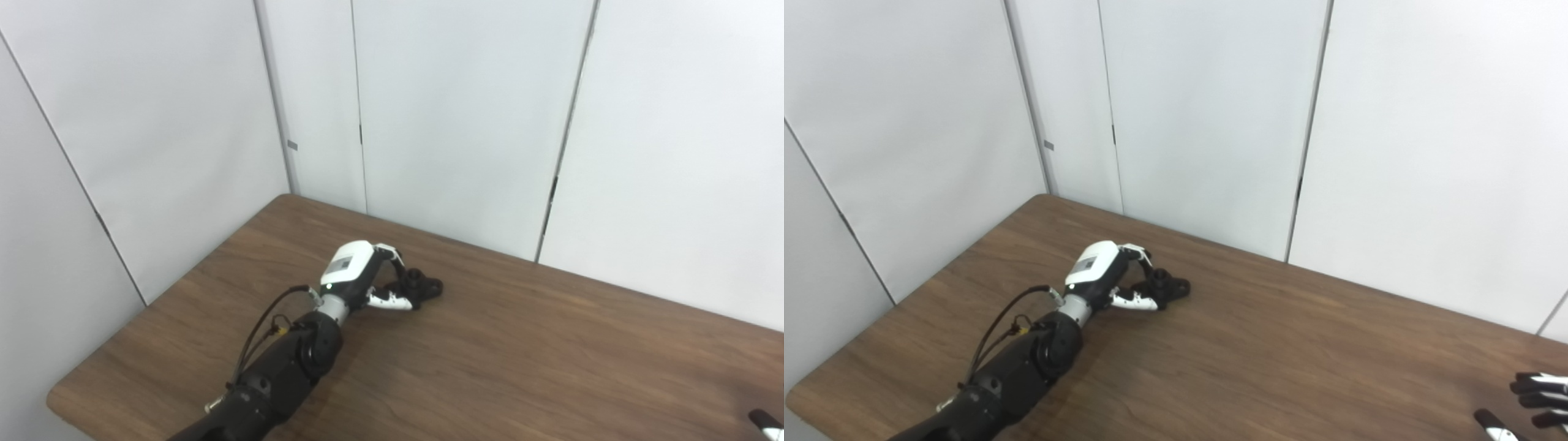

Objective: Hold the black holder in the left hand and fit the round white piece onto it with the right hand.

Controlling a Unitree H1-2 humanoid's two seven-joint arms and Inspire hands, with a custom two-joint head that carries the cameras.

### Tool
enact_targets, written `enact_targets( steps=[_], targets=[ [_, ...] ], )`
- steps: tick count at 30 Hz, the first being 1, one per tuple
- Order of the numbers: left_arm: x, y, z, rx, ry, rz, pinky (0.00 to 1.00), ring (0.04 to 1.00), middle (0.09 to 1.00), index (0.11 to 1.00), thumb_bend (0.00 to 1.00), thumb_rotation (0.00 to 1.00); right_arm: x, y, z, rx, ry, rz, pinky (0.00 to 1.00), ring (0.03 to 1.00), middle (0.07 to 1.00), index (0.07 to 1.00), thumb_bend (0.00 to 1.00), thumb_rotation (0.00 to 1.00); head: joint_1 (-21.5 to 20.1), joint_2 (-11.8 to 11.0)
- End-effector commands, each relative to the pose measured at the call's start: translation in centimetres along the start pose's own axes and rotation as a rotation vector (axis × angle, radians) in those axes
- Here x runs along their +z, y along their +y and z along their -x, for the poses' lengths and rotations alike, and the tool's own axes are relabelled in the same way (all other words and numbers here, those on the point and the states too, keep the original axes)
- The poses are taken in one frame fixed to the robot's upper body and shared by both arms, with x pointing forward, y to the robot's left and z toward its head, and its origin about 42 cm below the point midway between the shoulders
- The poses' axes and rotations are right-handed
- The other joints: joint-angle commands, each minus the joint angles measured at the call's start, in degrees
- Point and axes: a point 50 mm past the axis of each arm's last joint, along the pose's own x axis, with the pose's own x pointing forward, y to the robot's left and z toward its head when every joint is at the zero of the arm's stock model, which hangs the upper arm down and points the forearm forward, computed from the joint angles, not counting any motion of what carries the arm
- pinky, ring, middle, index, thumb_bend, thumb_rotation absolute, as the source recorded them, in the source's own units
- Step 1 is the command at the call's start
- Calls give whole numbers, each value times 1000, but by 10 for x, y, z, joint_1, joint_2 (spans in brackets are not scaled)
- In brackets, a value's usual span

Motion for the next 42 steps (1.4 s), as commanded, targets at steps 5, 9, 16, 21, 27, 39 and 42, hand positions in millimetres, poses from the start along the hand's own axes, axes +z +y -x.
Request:
enact_targets(
  steps=[5, 9, 16, 21, 27, 39, 42],
  targets=[
    [39, -20, 5, -114, -178, 49, 741, 865, 816, 482, 524, 65, 22, -8, -16, -36, -79, -11, 440, 550, 633, 498, 504, 137, -23, 6],
    [56, -31, 10, -166, -231, 60, 755, 877, 830, 483, 524, 69, 29, -5, -16, -38, -71, -8, 446, 554, 629, 498, 505, 135, -50, 13],
    [88, -55, 24, -296, -381, 51, 743, 891, 850, 484, 523, 73, 36, 0, -20, -51, -78, 10, 457, 552, 629, 497, 508, 125, -115, 26],
    [109, -74, 31, -372, -461, 87, 716, 897, 852, 483, 522, 74, 33, 1, -26, -51, -98, 9, 461, 562, 635, 497, 508, 131, -149, 31],
    [128, -94, 34, -459, -518, 101, 709, 905, 863, 484, 523, 72, 38, 3, -28, -54, -115, -13, 461, 571, 640, 497, 507, 138, -187, 39],
    [135, -127, 37, -532, -567, -11, 685, 893, 850, 482, 522, 73, 53, 13, -26, -56, -119, -45, 490, 581, 646, 497, 506, 136, -266, 57],
    [133, -130, 37, -547, -558, -74, 718, 901, 853, 483, 523, 73, 56, 11, -26, -57, -122, -45, 486, 584, 654, 497, 506, 139, -275, 60]
  ],
)
